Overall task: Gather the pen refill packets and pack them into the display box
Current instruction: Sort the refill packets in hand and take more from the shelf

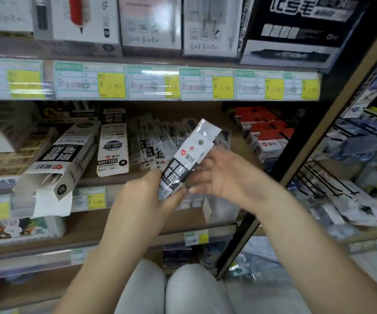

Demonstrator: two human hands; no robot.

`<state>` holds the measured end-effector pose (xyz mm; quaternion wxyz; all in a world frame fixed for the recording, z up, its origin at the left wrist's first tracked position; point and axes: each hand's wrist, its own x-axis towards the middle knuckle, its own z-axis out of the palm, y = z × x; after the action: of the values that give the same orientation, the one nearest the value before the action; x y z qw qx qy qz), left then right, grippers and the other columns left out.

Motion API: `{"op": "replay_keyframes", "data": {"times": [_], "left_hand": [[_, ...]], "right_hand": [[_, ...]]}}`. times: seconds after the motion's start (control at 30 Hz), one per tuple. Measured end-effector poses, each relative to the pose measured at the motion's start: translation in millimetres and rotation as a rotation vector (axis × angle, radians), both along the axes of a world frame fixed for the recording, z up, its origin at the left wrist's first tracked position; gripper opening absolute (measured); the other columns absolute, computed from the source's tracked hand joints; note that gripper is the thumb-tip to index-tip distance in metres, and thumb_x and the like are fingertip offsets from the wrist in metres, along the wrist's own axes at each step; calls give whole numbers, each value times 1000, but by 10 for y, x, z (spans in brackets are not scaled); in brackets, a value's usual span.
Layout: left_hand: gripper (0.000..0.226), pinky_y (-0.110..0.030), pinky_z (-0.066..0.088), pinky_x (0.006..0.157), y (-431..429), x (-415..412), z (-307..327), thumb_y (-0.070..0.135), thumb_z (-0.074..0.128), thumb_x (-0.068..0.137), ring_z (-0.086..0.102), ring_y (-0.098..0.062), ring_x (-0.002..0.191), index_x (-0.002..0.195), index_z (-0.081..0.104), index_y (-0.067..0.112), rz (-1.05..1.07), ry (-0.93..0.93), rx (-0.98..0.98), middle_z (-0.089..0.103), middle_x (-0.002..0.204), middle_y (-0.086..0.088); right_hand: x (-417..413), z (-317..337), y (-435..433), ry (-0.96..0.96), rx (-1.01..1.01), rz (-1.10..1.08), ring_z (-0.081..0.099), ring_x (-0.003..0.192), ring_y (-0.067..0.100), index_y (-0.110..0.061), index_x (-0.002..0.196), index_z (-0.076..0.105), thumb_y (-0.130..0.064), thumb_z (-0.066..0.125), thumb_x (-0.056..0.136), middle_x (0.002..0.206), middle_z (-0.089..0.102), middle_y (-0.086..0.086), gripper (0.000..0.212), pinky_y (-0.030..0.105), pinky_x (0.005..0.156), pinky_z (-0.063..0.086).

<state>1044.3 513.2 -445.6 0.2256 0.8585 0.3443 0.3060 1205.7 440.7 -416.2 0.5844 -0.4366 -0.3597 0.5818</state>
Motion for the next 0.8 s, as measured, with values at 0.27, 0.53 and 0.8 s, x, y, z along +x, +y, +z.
{"op": "replay_keyframes", "data": {"times": [0.27, 0.53, 0.8], "left_hand": [[12, -12, 39, 47, -52, -17, -37, 34, 68, 79, 57, 3, 54, 79, 57, 30, -163, -78, -327, 64, 63, 20], [14, -22, 50, 44, -188, -28, 38, 16, 67, 68, 64, -21, 52, 81, 73, 13, -317, -515, -1113, 70, 75, -17], [4, -20, 52, 47, -32, -98, -142, 7, 61, 86, 67, -14, 56, 87, 65, 8, -24, -599, -1022, 74, 77, -11]], "right_hand": [[-244, -157, 69, -259, -59, -366, 51, 50, 4, -18, 87, 64, -6, 58, 88, 81, 65, 5, 14, 16, 43, 40], [-313, -174, 66, -194, 23, -521, 41, 41, 5, -15, 82, 66, -21, 60, 89, 64, 54, 4, 11, 30, 53, 40], [-291, 16, -97, -428, 118, -739, 41, 40, 6, -13, 74, 58, -10, 53, 93, 51, 49, 0, 20, 14, 42, 34]]}}
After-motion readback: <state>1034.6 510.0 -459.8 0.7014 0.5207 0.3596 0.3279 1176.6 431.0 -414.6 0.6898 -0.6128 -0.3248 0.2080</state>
